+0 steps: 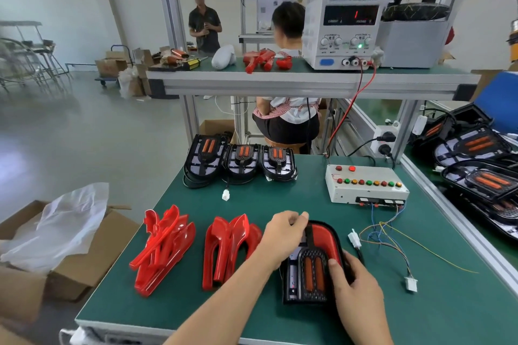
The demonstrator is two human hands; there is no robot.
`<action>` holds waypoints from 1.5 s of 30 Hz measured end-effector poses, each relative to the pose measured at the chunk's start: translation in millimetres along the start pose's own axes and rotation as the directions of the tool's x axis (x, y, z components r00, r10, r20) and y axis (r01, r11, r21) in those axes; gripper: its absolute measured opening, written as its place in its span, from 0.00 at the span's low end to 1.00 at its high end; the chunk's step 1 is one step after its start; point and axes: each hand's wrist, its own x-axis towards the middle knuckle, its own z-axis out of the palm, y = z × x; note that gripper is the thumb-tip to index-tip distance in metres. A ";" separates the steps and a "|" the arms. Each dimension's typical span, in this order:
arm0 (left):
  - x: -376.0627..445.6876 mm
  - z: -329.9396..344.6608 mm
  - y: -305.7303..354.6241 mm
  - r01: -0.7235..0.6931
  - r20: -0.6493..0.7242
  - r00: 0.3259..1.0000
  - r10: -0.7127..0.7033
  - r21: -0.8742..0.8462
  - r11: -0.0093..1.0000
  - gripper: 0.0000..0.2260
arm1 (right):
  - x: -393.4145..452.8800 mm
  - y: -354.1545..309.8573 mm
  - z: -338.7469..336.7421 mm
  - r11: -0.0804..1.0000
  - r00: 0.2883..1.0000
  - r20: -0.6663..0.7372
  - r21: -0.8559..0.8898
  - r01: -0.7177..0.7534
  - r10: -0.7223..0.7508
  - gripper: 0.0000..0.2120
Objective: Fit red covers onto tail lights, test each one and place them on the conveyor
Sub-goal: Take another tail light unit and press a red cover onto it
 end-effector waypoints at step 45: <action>-59.2 -187.7 -46.9 0.100 -0.609 0.783 0.127 0.325 0.940 0.09 | 9.9 -8.0 -9.9 0.999 0.985 0.170 -0.041 -0.016 0.022 0.07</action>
